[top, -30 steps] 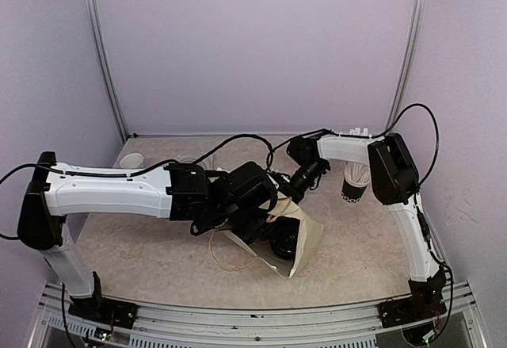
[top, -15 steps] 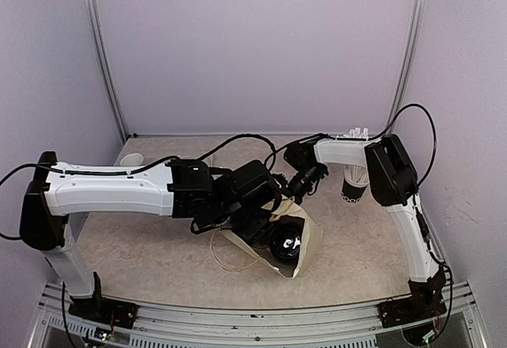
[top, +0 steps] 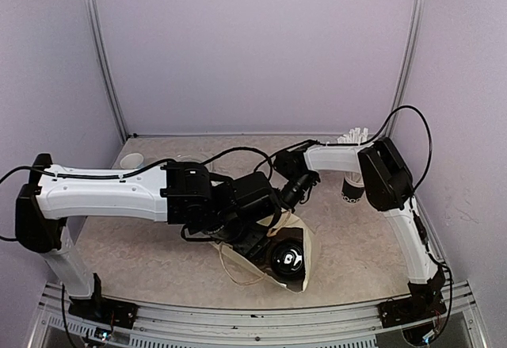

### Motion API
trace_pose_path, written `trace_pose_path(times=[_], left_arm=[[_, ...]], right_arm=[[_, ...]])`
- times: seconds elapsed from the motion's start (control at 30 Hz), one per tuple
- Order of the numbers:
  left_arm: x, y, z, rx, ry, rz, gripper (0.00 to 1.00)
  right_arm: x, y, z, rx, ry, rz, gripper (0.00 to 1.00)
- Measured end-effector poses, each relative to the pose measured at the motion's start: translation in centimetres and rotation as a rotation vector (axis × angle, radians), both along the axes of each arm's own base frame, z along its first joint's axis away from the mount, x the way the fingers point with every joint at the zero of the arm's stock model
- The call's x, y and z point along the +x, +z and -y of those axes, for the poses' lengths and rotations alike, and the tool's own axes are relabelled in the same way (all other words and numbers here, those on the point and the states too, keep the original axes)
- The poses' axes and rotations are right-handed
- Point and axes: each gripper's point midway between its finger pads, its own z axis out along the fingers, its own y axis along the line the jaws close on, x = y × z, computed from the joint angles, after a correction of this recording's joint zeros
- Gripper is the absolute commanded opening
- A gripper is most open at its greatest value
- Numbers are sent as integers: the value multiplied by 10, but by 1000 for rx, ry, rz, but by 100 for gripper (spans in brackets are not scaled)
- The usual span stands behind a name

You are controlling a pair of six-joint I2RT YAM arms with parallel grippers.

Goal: Pack the takeout coffee

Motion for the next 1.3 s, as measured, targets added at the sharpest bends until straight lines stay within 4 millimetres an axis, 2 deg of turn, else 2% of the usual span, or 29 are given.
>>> trace_pose_path(times=[0.1,0.17,0.27,0.43,0.53,0.73,0.87,1.1,1.2,1.3], left_arm=[[-2,-1,-2,10,-5,-3,44],[-1,-1,-2,12,-9,-2,44],[-1,-1,-1,15,-16,-3,44],[4,-6,1,28,-23,-1,44],[8,-8,3,30,-20,0,44],[18,-15,9,40,-18,-13,44],[21,-20,11,40,-22,-30,45],[27,-23,15,43,-24,-42,55],[28,-22,16,49,-22,-55,62],[28,-19,17,57,-25,-71,70]], right_arm=[[0,1,-2,-3,9,1,47],[10,3,-2,0,-6,11,52],[34,11,0,14,-34,66,55],[85,39,16,58,-90,198,56],[102,49,29,71,-114,232,56],[97,72,37,97,-92,239,57],[96,111,40,151,-87,290,57],[98,189,57,240,-104,448,58],[97,211,62,262,-108,493,60],[94,224,68,271,-109,518,61]])
